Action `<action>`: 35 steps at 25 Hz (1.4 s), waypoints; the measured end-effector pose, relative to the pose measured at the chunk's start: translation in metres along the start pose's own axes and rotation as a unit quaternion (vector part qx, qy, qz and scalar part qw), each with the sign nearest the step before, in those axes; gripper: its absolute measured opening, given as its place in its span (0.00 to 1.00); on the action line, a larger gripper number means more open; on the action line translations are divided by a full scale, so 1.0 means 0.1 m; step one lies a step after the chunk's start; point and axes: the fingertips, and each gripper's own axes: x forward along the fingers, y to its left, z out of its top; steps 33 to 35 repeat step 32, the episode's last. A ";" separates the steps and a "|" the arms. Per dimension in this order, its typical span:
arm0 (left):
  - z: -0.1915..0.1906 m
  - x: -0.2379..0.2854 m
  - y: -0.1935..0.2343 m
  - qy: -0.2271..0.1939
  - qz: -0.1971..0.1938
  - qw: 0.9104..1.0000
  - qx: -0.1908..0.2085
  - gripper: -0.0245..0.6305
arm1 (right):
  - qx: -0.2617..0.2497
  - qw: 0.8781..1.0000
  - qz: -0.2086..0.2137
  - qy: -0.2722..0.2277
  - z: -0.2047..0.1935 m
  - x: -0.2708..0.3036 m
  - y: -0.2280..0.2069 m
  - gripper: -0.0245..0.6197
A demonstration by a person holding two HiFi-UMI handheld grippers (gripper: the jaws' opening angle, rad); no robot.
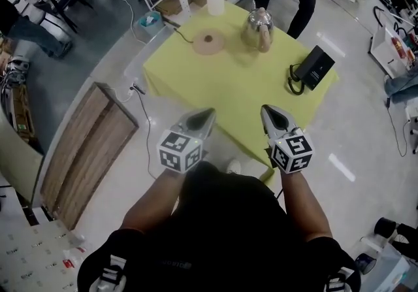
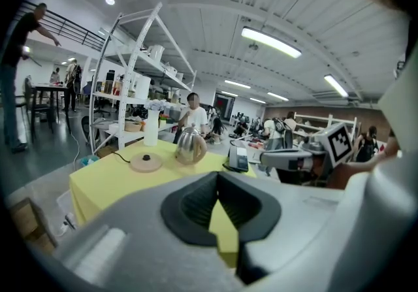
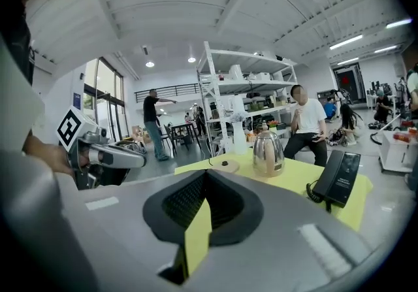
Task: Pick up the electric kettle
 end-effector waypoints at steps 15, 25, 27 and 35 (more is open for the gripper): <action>-0.04 -0.12 -0.07 -0.004 -0.007 1.000 0.002 0.04 | 0.001 1.000 -0.003 -0.011 0.03 -0.08 0.07 0.04; -0.02 -0.14 -0.08 -0.008 -0.004 1.000 0.004 0.04 | -0.001 1.000 -0.003 -0.007 -0.01 -0.09 0.07 0.04; -0.03 -0.13 -0.09 -0.008 -0.004 1.000 0.004 0.04 | -0.001 1.000 -0.005 -0.007 -0.01 -0.10 0.05 0.04; -0.05 -0.11 -0.13 -0.008 -0.003 1.000 0.003 0.04 | -0.002 1.000 -0.006 -0.007 -0.03 -0.14 0.03 0.04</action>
